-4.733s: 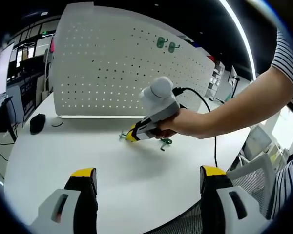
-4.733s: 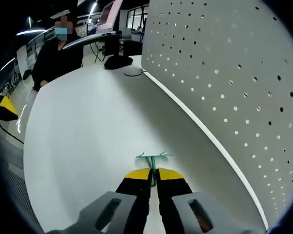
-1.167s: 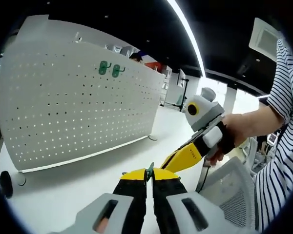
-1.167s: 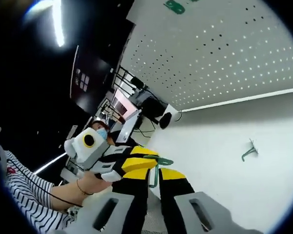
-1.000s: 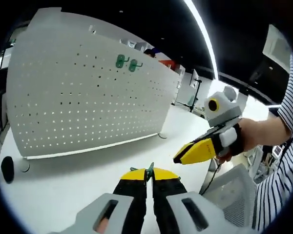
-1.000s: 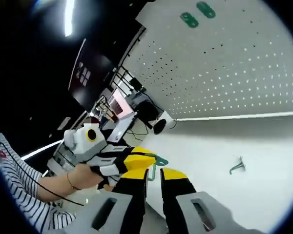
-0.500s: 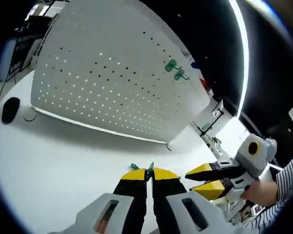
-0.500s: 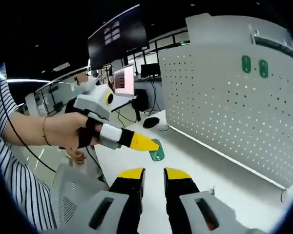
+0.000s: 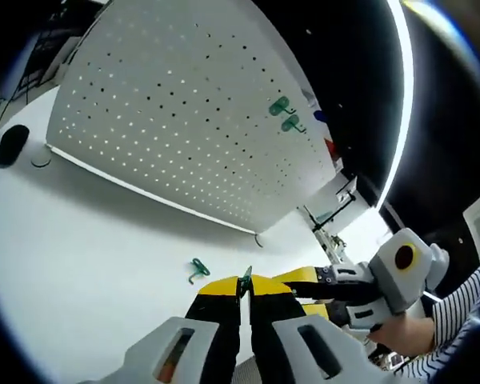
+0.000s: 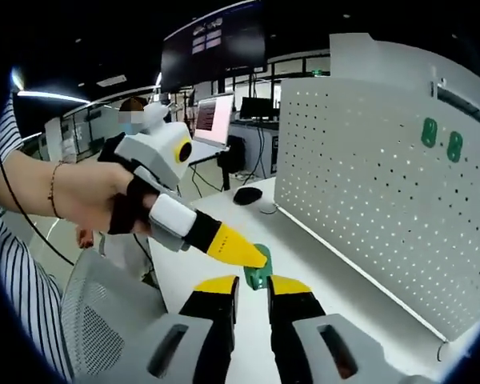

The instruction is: Insert the hook assembly into the mounting plate slot until the hook locks in place.

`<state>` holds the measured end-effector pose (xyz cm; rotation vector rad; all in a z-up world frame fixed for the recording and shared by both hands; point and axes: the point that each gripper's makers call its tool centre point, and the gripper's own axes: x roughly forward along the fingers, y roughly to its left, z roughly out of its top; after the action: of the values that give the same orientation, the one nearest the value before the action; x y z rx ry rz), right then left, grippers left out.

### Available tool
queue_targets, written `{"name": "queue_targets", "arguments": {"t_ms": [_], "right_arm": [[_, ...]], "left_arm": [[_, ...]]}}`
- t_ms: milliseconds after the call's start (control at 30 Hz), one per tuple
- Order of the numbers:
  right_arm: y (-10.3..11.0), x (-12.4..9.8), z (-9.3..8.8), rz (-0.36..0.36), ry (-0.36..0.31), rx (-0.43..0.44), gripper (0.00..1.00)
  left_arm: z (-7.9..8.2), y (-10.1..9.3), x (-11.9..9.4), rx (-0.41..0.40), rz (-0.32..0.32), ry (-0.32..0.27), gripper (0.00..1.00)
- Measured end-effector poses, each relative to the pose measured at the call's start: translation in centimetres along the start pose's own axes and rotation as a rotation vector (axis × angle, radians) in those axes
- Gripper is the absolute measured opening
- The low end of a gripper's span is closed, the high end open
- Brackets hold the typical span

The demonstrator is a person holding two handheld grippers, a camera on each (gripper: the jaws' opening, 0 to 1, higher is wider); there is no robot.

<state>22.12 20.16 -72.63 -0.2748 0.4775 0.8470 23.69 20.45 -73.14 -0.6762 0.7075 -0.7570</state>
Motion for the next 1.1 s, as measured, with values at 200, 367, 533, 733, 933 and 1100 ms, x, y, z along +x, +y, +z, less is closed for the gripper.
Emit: {"name": "queue_targets", "arguments": {"t_ms": [200,367,533,733,933,1100], "right_arm": [[-0.02,0.20,-0.25,-0.007,0.019,-0.033,0.09],[-0.08,0.26,-0.36,-0.013,0.027,-0.055,0.06],[-0.19,0.23,-0.19,-0.023,0.025,-0.063,0.03],[-0.30,0.30,0.00,-0.033,0.029,-0.059,0.02],[-0.43,0.30,0.54,-0.046,0.014,-0.034,0.01],[-0.22,0.38,0.36,-0.039,0.028,-0.011,0.00]], "left_arm": [[-0.20,-0.40,-0.08,-0.027,-0.011,-0.004,0.01],[-0.48,-0.68,-0.01,-0.050,-0.022,-0.004,0.01],[-0.64,-0.73,0.08,-0.058,-0.024,-0.006,0.01],[-0.43,-0.51,0.03,-0.075,-0.024,-0.017,0.01],[0.02,-0.47,-0.19,-0.132,-0.042,-0.046,0.02],[-0.17,-0.34,-0.24,-0.144,-0.040,-0.047,0.02]]}}
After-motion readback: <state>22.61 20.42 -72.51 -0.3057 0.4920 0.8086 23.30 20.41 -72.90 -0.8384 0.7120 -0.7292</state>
